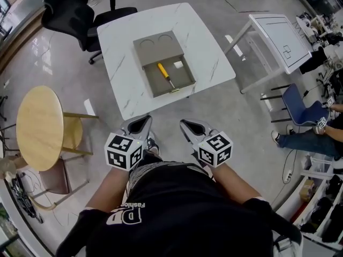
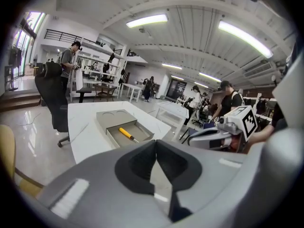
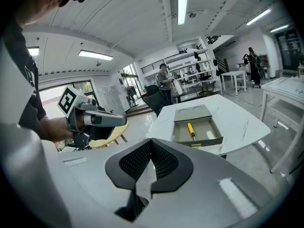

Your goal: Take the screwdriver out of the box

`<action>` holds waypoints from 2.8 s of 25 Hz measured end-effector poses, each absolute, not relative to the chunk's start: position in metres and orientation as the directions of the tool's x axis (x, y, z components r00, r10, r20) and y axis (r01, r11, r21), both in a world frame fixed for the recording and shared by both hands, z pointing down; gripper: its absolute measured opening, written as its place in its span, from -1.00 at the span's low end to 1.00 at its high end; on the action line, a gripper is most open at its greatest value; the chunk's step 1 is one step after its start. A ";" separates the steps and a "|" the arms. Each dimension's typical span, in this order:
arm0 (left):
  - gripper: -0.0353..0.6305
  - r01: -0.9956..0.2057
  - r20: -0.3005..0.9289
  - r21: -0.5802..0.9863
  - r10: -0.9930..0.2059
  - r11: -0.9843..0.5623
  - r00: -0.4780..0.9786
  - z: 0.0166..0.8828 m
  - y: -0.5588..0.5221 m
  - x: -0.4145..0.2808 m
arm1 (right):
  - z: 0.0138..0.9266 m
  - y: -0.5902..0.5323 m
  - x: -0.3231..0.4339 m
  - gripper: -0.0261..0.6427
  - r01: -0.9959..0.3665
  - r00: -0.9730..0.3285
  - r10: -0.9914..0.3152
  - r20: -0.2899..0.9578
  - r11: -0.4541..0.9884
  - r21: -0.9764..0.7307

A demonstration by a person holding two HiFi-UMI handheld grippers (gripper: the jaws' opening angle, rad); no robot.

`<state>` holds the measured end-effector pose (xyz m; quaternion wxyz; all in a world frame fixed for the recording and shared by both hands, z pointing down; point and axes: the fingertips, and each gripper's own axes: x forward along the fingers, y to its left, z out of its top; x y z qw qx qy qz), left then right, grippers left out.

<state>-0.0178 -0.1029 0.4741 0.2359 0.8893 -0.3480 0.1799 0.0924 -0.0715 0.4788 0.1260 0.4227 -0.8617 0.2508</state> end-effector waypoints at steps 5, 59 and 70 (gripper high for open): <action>-0.72 -0.694 0.486 0.286 -0.524 -0.661 0.699 0.473 -0.145 -0.026 | 0.475 -0.114 0.085 -0.92 -0.801 -0.598 -0.672 0.436 0.512 -0.310; -0.72 -0.749 0.542 0.284 -0.545 -0.598 0.640 0.504 -0.294 -0.064 | 0.522 -0.307 0.072 -0.72 -0.800 -0.567 -0.599 0.565 0.565 -0.202; -0.72 -0.774 0.553 0.270 -0.566 -0.573 0.612 0.499 -0.292 -0.060 | 0.529 -0.311 0.079 -0.72 -0.795 -0.571 -0.584 0.577 0.569 -0.211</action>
